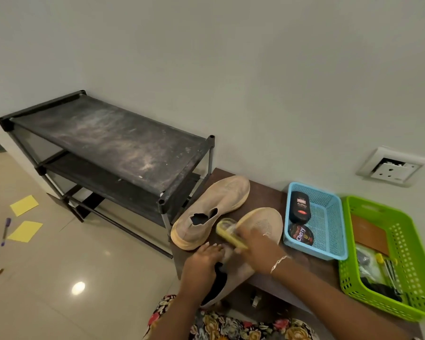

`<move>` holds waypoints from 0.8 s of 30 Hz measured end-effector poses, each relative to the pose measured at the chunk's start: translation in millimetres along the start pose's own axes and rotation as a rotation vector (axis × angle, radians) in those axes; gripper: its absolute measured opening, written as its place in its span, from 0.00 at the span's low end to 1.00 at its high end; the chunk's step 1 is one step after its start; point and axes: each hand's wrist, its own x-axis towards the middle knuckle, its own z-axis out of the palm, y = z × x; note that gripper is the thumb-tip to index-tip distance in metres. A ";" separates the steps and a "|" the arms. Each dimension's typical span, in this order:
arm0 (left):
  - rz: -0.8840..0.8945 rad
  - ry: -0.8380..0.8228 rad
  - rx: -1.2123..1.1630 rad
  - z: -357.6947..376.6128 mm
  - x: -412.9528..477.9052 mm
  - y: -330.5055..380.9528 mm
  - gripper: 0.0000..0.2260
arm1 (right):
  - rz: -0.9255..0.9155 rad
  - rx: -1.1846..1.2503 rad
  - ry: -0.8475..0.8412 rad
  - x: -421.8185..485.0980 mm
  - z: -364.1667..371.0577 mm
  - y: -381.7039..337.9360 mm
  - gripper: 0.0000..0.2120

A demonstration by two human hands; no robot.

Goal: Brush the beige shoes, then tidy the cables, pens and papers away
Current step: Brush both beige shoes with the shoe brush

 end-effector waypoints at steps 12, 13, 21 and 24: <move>-0.268 0.047 -0.142 5.8 -4.5 7.7 0.16 | 0.237 -0.121 0.093 14.8 -14.7 15.5 0.18; -0.288 0.071 -0.162 5.1 -5.8 7.7 0.15 | 0.141 -0.109 0.034 8.9 -3.3 -0.4 0.18; -0.507 0.339 -0.377 -1.4 1.2 16.7 0.10 | 0.225 0.048 0.114 16.7 -22.2 37.5 0.21; -0.520 0.482 -0.366 -11.1 7.4 19.8 0.10 | 0.238 0.305 0.258 19.3 -35.1 54.7 0.22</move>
